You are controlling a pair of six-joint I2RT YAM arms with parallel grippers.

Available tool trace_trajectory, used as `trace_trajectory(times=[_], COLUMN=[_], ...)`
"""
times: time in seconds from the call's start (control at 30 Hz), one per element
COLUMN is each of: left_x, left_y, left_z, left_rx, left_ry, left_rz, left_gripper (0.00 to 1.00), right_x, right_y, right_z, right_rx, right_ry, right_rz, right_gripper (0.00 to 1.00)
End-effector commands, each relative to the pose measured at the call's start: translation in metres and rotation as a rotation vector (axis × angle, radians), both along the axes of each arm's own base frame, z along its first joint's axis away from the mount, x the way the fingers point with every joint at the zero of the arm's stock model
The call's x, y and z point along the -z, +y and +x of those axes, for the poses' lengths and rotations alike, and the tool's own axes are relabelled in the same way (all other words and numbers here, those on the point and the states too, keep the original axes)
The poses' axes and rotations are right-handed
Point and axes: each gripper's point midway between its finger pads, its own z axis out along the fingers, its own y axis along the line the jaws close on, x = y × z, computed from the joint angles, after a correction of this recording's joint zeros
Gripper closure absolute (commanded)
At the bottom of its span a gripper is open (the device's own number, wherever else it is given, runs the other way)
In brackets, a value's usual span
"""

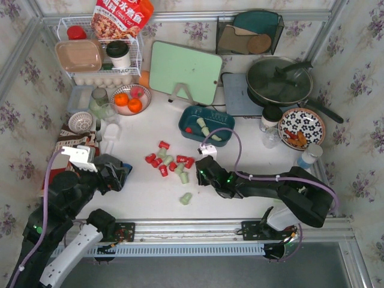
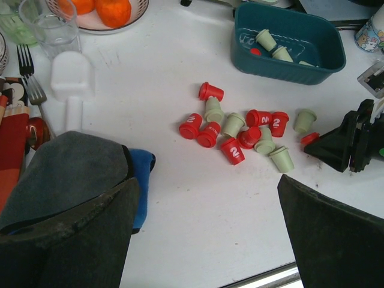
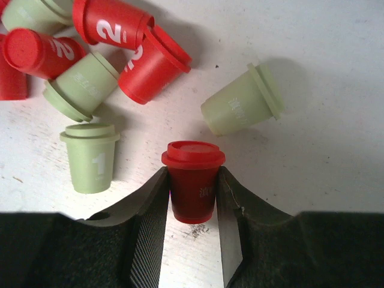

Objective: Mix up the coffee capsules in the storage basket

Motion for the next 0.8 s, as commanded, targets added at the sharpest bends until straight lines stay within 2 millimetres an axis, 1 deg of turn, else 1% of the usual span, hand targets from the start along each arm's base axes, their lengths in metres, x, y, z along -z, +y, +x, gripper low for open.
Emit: trace_trajectory(times=[0.0,0.17,0.27,0.33,0.43,0.47,0.5,0.53,0.57,0.63,0.67,0.77], left_x=[-0.009,-0.009,-0.008,-0.007,-0.006,-0.006,-0.005,-0.005,-0.004,-0.003,-0.003,-0.002], left_y=[-0.008,-0.010,-0.009,-0.010,-0.010,-0.011,-0.011,-0.011,-0.012,-0.012,-0.012,-0.012], left_z=[0.002,0.003,0.005,0.005,0.005,0.006,0.006,0.006,0.006,0.007,0.007,0.008], left_rx=[0.039,0.040,0.037,0.039,0.039,0.041,0.043,0.042,0.043,0.041,0.041,0.038], left_ry=[-0.032,-0.025,-0.020,-0.017,-0.012,-0.008,-0.005,-0.003,0.001,0.006,0.010,0.012], left_rz=[-0.031,-0.036,-0.035,-0.036,-0.037,-0.036,-0.035,-0.034,-0.033,-0.031,-0.031,-0.029], left_gripper=[0.01,0.01,0.01,0.01,0.01,0.01,0.01,0.01,0.01,0.01,0.01,0.01], right_x=[-0.016,-0.043,-0.067,-0.080,-0.100,-0.102,-0.106,-0.110,-0.115,-0.118,-0.118,-0.106], right_y=[0.001,0.003,0.004,0.002,-0.001,-0.007,-0.008,-0.014,-0.017,-0.025,-0.028,-0.037], right_z=[0.007,0.024,0.042,0.057,0.087,0.099,0.110,0.122,0.132,0.149,0.157,0.174], right_rx=[0.042,0.086,0.117,0.136,0.166,0.184,0.187,0.206,0.219,0.241,0.248,0.265], right_ry=[-0.036,-0.115,-0.195,-0.250,-0.303,-0.303,-0.304,-0.308,-0.317,-0.333,-0.342,-0.325], right_rz=[0.032,0.043,0.023,0.000,0.003,0.002,0.020,0.032,0.048,0.068,0.079,0.083], right_gripper=[0.70,0.76,0.81,0.82,0.82,0.82,0.82,0.82,0.82,0.81,0.81,0.78])
